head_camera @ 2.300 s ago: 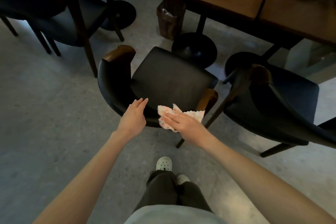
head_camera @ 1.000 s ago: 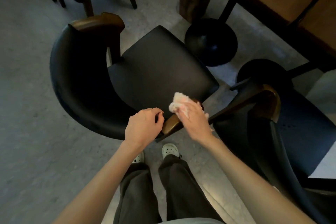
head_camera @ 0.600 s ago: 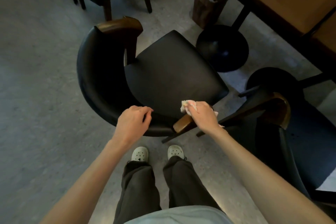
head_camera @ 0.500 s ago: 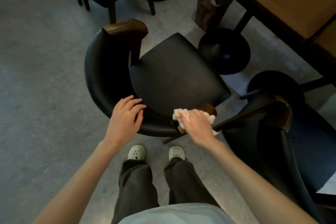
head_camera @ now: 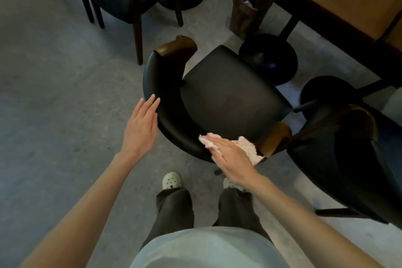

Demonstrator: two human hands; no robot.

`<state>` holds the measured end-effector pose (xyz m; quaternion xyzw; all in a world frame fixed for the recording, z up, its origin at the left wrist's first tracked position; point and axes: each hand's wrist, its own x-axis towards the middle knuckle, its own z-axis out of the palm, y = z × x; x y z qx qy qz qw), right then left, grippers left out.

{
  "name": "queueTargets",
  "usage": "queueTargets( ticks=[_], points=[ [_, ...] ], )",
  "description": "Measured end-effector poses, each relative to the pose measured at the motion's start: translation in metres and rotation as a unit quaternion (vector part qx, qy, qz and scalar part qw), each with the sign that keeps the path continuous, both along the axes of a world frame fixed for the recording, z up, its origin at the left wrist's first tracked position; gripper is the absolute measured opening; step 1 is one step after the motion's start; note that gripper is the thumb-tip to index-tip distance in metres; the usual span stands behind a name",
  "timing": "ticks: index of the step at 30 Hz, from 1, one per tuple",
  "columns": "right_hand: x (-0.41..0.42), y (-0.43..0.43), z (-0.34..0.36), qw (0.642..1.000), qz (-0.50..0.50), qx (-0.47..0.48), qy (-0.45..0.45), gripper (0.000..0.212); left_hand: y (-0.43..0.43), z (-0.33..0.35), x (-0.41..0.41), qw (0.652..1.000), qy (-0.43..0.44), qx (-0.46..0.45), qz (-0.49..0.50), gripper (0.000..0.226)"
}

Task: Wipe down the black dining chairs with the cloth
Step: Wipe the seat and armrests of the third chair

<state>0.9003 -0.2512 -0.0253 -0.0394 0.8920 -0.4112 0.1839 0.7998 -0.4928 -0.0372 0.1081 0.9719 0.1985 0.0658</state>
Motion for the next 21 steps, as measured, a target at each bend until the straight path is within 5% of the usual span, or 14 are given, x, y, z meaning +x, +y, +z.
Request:
queueTargets(
  ticks=[6,11,17,21],
  points=[
    [-0.092,-0.104,0.004,0.965,-0.183,-0.189,-0.009,0.045,-0.045,0.004,-0.047,0.995,-0.049,0.025,-0.08,0.061],
    [-0.121,-0.138,-0.004,0.997,-0.072,0.032,-0.016,0.05,-0.058,0.004,-0.069,0.99,-0.058,0.014,-0.129,0.071],
    [-0.071,-0.096,-0.009,0.959,0.073,0.206,0.181,0.054,-0.057,0.004,-0.066,0.989,-0.058,0.012,-0.136,0.069],
    [-0.046,-0.051,0.001,0.957,0.118,0.263,0.016,0.04,-0.059,0.004,-0.066,0.989,-0.061,0.016,-0.134,0.067]
  ],
)
